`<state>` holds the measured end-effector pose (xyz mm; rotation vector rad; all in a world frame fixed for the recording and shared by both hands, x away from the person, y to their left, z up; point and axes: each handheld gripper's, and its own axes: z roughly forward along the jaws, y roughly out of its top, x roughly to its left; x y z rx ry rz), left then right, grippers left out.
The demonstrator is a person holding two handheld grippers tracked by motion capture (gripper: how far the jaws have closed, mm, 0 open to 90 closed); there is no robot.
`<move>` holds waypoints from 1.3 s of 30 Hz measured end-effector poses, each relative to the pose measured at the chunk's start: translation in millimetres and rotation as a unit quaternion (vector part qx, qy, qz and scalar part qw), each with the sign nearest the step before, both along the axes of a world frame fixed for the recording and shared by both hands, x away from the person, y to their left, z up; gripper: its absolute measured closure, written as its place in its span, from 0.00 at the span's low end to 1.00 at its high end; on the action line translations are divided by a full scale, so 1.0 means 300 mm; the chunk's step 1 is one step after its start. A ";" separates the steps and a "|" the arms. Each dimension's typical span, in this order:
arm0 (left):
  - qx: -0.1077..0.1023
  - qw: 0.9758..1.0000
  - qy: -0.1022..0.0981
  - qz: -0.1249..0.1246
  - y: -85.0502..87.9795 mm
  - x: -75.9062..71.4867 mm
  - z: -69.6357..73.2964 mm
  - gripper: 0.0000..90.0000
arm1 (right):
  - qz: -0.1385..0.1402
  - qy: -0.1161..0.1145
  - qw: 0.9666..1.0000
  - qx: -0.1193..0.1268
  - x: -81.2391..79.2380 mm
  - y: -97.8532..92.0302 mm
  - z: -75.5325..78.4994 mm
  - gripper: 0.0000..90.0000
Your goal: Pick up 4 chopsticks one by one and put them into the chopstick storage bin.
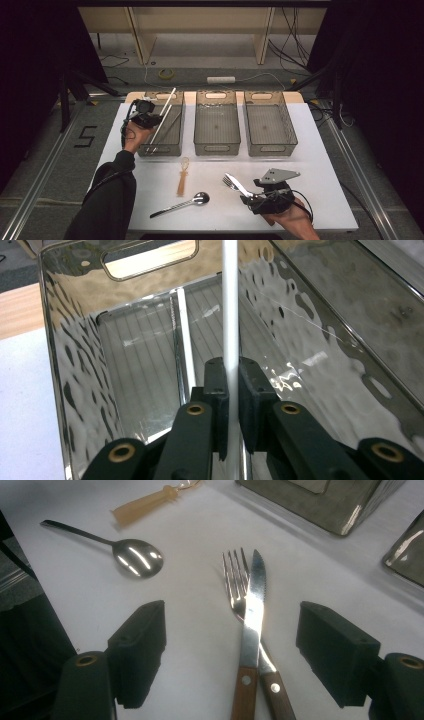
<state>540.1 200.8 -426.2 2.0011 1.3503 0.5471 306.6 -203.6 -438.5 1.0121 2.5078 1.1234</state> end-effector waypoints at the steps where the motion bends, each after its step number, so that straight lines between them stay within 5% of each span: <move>1: 0.001 1.000 -0.001 -0.005 -0.002 0.000 0.002 0.85 | 0.000 0.000 1.000 0.000 0.000 0.001 0.000 0.32; 9: -0.010 1.000 0.007 -0.020 -0.003 -0.038 0.026 0.66 | -0.002 -0.002 1.000 0.001 -0.002 -0.001 0.003 0.32; 17: -0.027 0.999 0.015 -0.043 -0.002 -0.143 0.039 0.45 | -0.003 -0.003 1.000 0.003 0.000 0.000 0.003 0.32; 39: -0.010 0.991 0.013 -0.133 -0.050 -0.389 0.087 0.27 | -0.006 -0.006 1.000 0.013 0.003 -0.006 0.004 0.31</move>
